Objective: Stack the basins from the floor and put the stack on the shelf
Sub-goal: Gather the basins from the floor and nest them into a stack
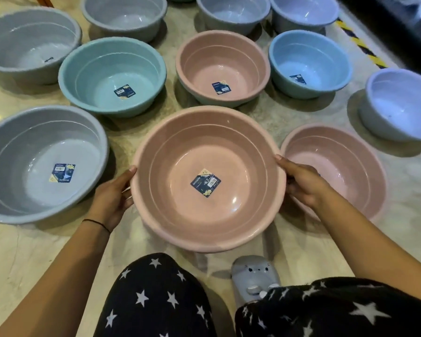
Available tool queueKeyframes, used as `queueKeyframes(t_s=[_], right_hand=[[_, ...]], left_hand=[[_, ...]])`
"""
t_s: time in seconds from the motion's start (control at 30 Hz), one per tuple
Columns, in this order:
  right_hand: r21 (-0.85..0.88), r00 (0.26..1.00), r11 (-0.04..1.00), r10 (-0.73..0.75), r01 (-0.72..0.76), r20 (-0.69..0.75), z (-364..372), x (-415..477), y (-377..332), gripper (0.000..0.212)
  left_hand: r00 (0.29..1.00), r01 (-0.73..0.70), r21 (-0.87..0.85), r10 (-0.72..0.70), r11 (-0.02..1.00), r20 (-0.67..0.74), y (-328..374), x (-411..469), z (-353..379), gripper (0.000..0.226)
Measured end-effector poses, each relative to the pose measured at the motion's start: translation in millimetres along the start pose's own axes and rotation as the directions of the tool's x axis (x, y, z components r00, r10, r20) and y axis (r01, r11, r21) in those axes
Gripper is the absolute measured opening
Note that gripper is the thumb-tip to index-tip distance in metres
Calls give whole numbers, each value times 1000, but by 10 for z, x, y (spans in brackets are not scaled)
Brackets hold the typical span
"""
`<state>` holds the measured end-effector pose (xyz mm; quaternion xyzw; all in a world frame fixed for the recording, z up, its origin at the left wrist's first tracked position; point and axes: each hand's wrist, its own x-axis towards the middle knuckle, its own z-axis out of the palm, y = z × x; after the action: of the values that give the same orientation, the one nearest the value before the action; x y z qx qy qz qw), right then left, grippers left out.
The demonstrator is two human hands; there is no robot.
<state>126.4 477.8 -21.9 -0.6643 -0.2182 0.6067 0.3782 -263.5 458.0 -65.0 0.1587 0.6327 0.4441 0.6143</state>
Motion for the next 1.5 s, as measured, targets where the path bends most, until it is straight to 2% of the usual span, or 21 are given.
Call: queueKeyframes(t_s=[0.13,0.27,0.4,0.5,0.57,0.6,0.67,0.73,0.83,1.2,1.3,1.43,1.5], right_hand=[[54,994,992,-111,112,-22,-232,-226,-330,23],[94,985,984,-141,151,-103,-565,-456,-433,22],[168,966,968,-147,184,-212,-992,-731,-442,28],[229,947,951,-138,208,-289,-1343,-893,-432,39],[274,936,934,-134,229,-327,-1592,-933,-436,38],[287,933,930,-127,230,-336,-1714,-922,-439,39],[305,936,928,-104,212,-336,-1954,-869,-411,42],[326,938,924,-84,199,-336,-2177,-802,-345,44],[351,924,913,-66,209,-378,-2510,-641,-281,42],[229,905,957,-65,176,-420,-3142,-72,-175,19],[120,874,980,-85,161,-479,-3128,55,-132,17],[-65,873,990,-141,126,-466,-3067,195,27,19],[-143,891,984,-161,110,-425,-3047,240,134,17]], left_hand=[[992,-103,27,101,994,77,369,-64,413,16],[969,-165,58,151,985,198,565,-184,881,15],[954,-189,90,162,978,253,574,-281,1366,13],[940,-203,122,158,972,302,493,-388,1761,27],[932,-200,144,143,969,334,443,-445,2036,36],[924,-202,158,135,967,356,423,-462,2170,34],[908,-208,192,116,959,402,362,-483,2431,16],[903,-218,226,108,949,415,283,-503,2677,20],[898,-250,254,126,934,421,200,-510,3011,15],[909,-248,352,91,902,407,-117,-206,3715,14],[918,-266,411,99,872,384,-189,-116,3778,16],[935,-266,561,68,784,348,-344,-8,3803,32],[929,-289,679,26,675,369,-448,21,3814,36]])
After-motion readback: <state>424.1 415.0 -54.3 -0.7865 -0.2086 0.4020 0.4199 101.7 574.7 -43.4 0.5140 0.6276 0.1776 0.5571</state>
